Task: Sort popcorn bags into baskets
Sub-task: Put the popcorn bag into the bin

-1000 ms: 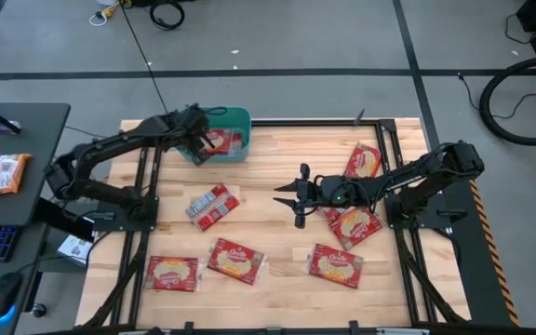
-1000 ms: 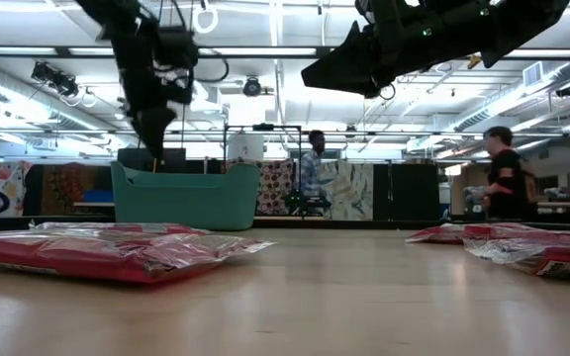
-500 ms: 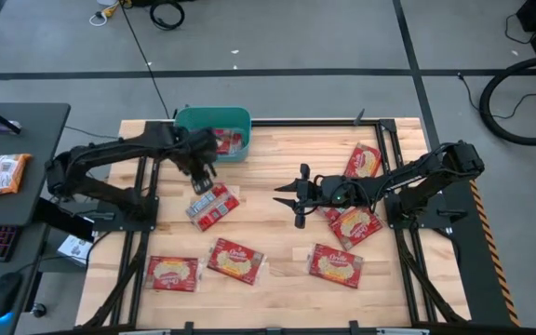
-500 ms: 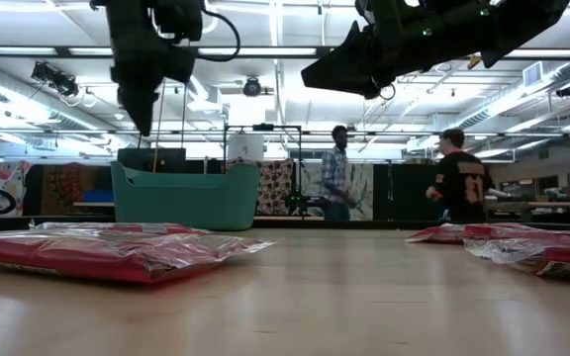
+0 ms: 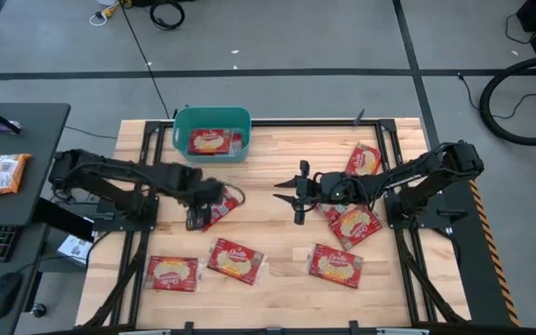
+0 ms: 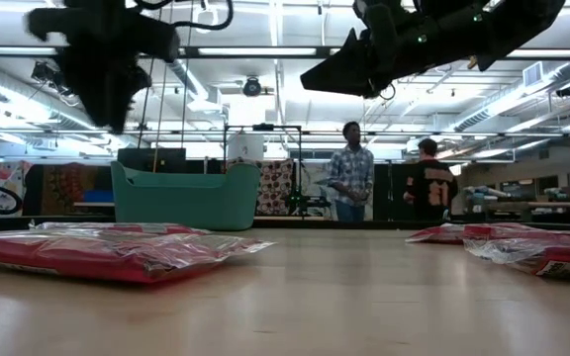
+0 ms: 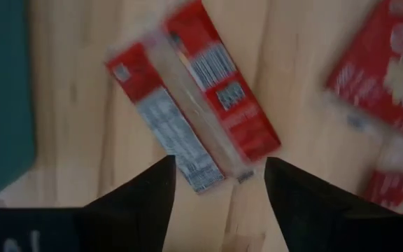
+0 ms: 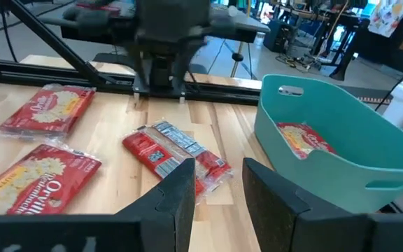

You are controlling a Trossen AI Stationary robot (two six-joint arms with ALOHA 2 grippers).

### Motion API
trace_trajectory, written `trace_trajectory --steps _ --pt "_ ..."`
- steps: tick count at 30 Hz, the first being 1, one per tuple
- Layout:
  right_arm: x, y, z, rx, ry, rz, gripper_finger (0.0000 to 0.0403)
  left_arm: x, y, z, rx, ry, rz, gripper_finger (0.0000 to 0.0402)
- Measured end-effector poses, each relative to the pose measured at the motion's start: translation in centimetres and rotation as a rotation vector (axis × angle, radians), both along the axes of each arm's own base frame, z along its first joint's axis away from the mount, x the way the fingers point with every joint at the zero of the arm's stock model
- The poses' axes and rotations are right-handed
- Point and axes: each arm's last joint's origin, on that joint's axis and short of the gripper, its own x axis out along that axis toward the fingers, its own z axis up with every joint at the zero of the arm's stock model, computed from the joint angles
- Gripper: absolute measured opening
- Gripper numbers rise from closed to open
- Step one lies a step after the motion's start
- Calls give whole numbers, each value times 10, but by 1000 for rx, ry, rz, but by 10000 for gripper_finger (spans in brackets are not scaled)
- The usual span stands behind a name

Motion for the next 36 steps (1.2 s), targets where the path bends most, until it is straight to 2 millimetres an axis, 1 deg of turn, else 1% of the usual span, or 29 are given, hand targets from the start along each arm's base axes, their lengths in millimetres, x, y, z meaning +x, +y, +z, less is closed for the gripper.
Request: trace_trajectory --steps 2,7,10,13,16,22,27,36 --pt "0 -2 0 1 -3 15 126 -3 -9 -13 5 51 -33 225" --pt "1 -11 1 -2 -9 16 126 -20 -29 -46 36 176 -118 209" --pt "1 -16 2 -14 -11 3 126 -29 -37 -61 57 204 -117 199" --pt "1 -20 2 -14 -13 11 126 -36 -41 -69 152 205 -125 190" --pt "1 -24 2 -9 -14 24 126 -36 -46 -76 204 209 -163 181" --pt "1 -24 2 -8 -19 30 126 -34 -54 -93 236 306 -226 172" --pt "1 -23 2 2 -20 46 126 -29 -55 -110 325 376 -246 172" --pt "1 -22 2 21 -23 48 126 -26 -55 -133 374 498 -261 171"
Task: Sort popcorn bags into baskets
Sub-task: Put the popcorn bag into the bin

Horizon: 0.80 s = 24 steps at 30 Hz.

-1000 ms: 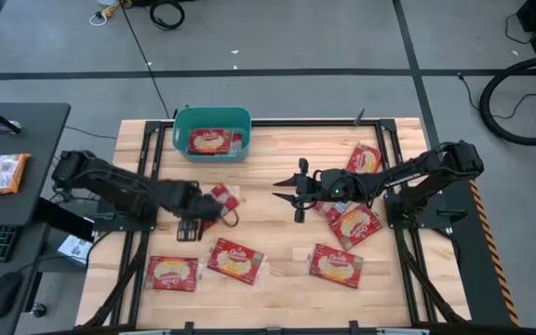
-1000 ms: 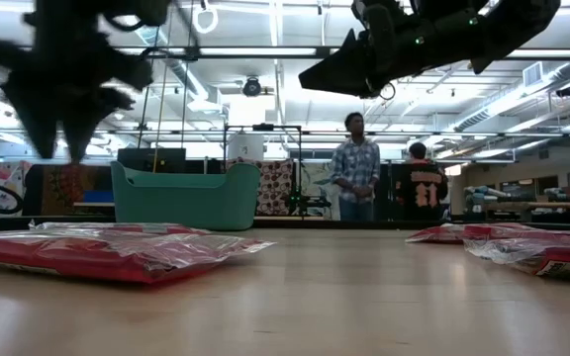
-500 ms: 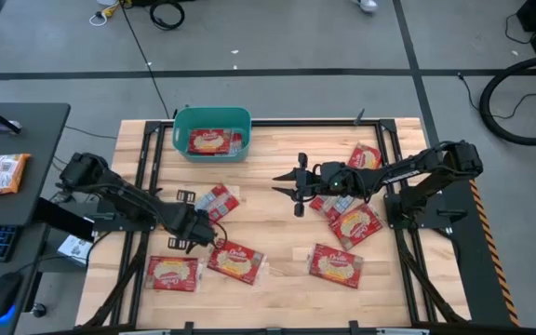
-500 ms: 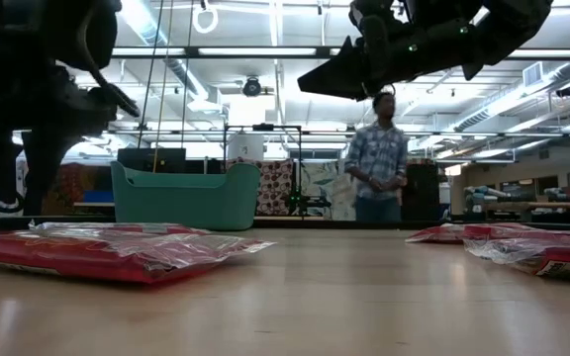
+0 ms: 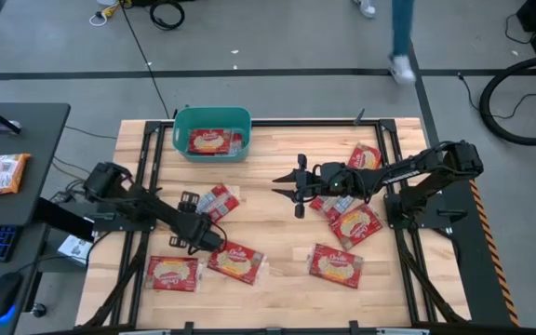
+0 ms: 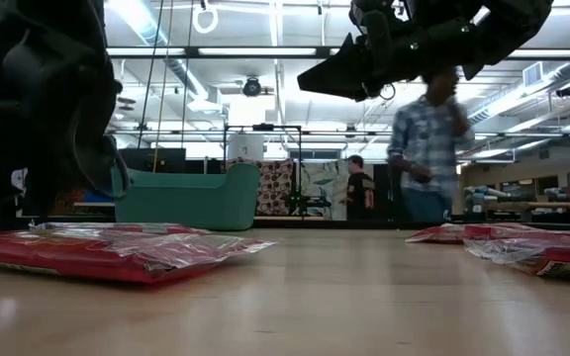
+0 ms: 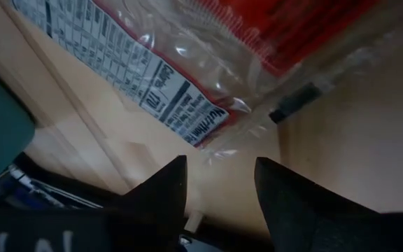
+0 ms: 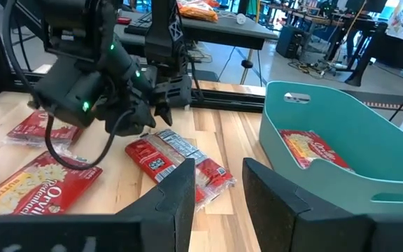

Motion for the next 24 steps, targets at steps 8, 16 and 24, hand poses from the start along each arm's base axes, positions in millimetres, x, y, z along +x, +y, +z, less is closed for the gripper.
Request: trace_trajectory --steps 8,16,24 --pt "0 0 -1 4 5 0 126 4 7 -10 20 36 23 170" --pt "0 0 -1 4 9 0 126 8 13 -12 -11 20 73 101" --pt "0 0 -1 4 9 0 126 9 13 -8 -51 18 96 8"
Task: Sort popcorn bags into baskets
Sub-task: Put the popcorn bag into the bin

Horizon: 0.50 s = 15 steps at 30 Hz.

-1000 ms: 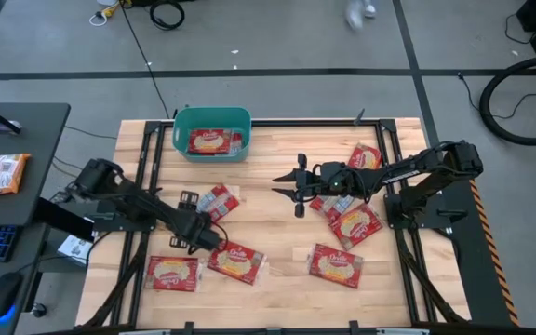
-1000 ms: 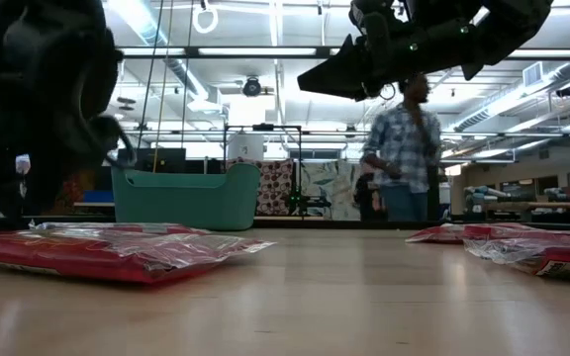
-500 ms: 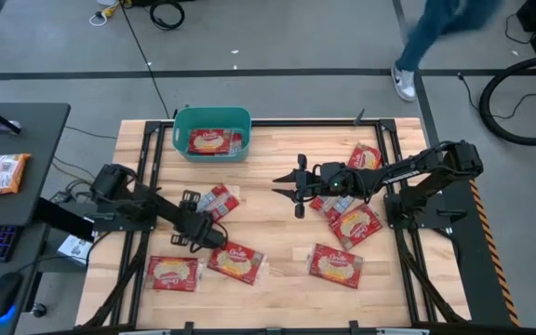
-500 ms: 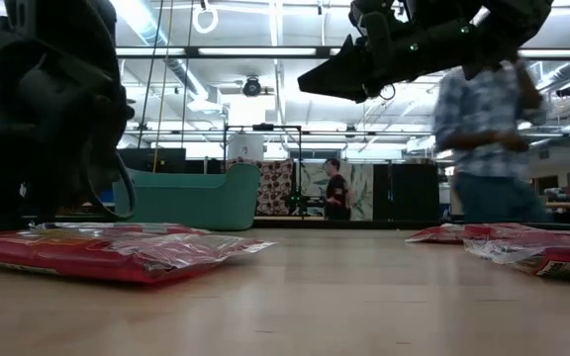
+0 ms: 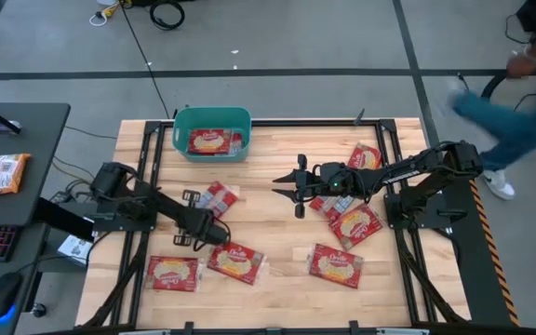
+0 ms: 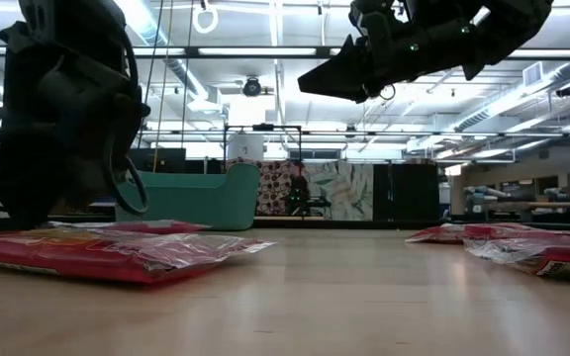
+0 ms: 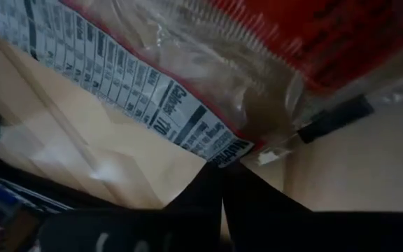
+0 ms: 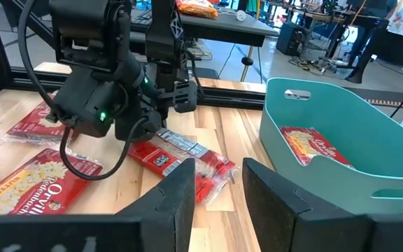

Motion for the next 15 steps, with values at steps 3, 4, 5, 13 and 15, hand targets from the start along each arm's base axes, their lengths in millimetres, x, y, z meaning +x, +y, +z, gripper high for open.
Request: trace_trajectory --steps 3,4,5,13,15 --pt "0 0 0 0 -1 0 126 2 3 14 -16 16 -8 5" --pt "0 0 0 0 -1 0 126 3 5 21 -13 13 -6 4" --pt "0 0 0 0 -1 0 126 5 8 28 -14 3 2 4" --pt "0 0 0 0 -1 1 126 11 39 102 3 -234 97 2" --pt "0 0 0 0 -2 1 126 9 49 122 31 -301 127 2"
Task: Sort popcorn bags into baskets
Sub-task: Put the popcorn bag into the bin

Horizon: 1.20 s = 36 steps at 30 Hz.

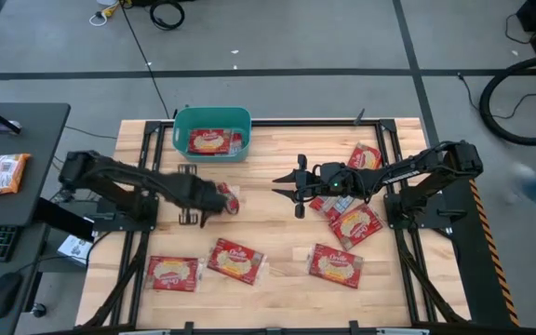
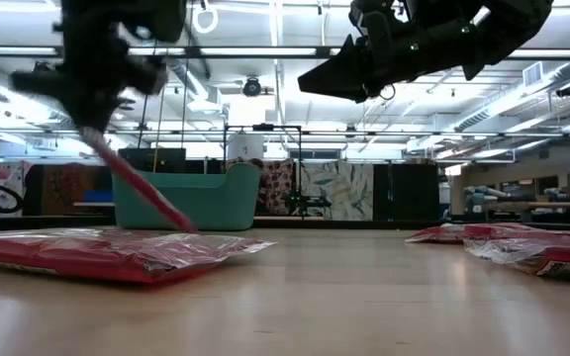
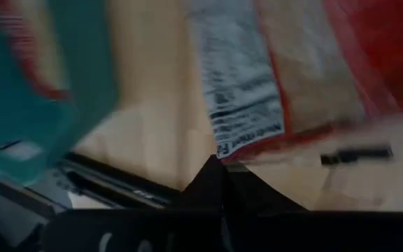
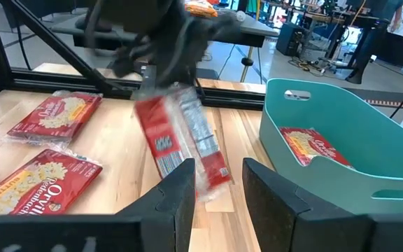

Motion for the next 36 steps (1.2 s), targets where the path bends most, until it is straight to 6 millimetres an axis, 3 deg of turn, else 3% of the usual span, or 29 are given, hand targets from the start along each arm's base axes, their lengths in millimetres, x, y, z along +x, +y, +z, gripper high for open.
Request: trace_trajectory --steps 10,19,30,36 --pt "0 0 1 0 -6 0 126 -5 49 87 96 -294 70 1" --pt "0 0 1 0 -6 0 126 -6 92 130 222 -384 55 1" --pt "0 0 1 0 -8 0 126 -6 154 137 277 -456 5 0" --pt "0 0 1 2 -14 16 126 1 187 125 232 -478 -9 0"
